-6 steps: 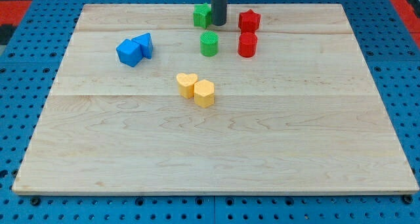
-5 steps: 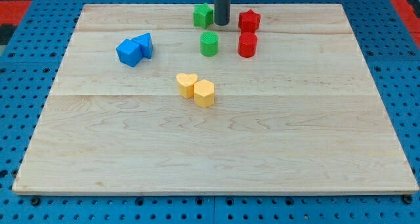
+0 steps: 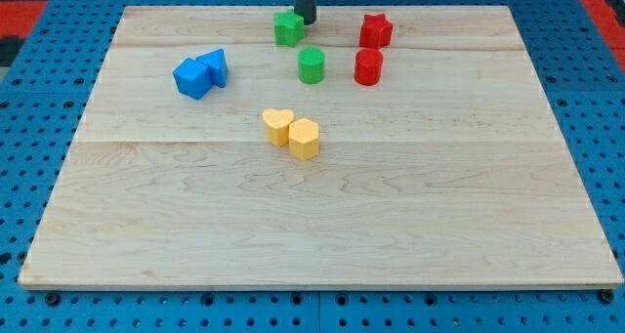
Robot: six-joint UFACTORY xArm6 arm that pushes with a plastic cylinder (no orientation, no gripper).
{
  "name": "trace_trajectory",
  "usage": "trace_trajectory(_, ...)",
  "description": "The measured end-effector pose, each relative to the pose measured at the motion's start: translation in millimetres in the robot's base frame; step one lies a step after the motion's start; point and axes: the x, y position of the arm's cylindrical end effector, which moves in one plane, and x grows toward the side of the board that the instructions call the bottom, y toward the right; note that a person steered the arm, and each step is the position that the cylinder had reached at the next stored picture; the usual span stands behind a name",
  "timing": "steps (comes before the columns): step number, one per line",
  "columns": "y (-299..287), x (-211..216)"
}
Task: Slightly push the green star to left
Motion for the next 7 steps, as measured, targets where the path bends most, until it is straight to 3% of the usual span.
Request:
trace_trajectory(4, 46.3, 64.7)
trace_trajectory(7, 94.7, 84.0)
